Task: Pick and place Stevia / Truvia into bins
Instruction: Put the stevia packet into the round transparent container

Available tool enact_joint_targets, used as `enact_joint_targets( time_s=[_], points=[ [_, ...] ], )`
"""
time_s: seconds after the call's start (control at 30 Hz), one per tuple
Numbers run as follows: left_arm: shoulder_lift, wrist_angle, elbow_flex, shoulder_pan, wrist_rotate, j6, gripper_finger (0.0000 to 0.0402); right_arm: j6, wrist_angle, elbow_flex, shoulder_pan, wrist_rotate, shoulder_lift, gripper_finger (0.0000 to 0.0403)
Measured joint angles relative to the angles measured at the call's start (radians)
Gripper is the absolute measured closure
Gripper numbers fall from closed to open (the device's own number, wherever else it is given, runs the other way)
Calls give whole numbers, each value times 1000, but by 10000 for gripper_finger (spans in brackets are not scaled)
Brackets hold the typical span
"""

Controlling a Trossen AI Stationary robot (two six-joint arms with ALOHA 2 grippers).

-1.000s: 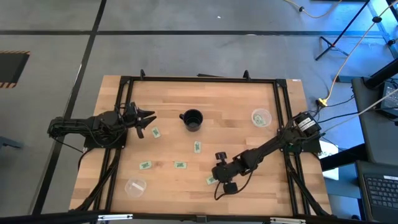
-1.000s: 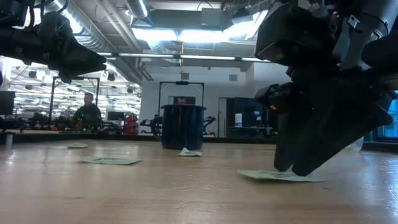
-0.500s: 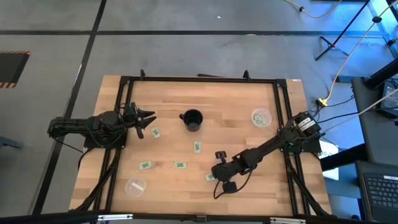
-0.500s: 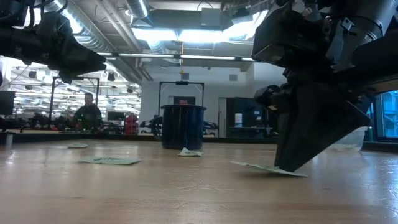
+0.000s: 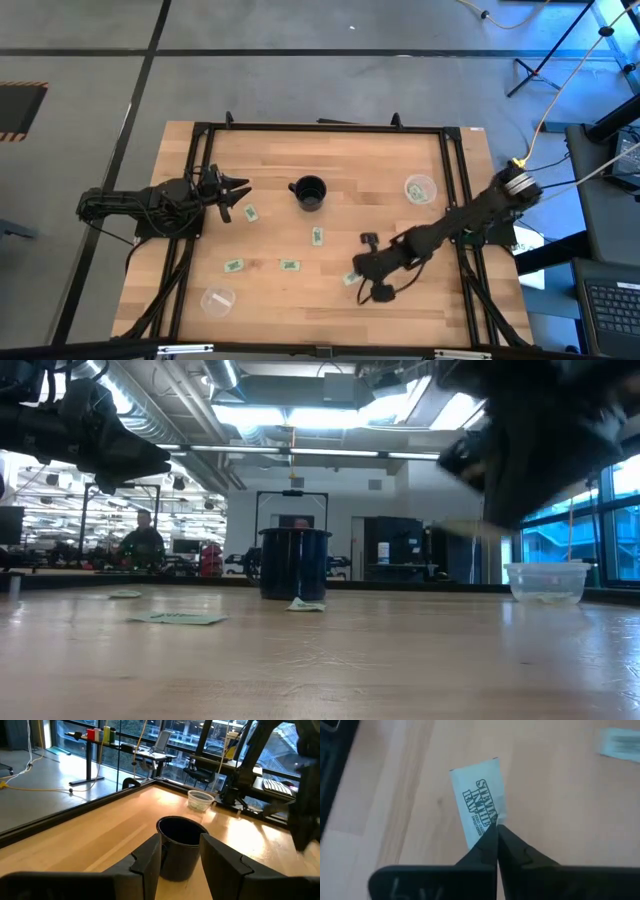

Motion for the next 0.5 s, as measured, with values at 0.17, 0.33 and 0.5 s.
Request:
enact_joint_targets(
  time_s=[0.17,0.33,0.5],
  points=[
    [0,0,0,0,0,0,272,282,-250,2,-61,183,-218,398],
    [0,0,0,0,0,0,272,637,-582,2,-141,301,-417,397],
    [0,0,0,0,0,0,272,789,-864,2,-235,303,-536,397]
  ],
)
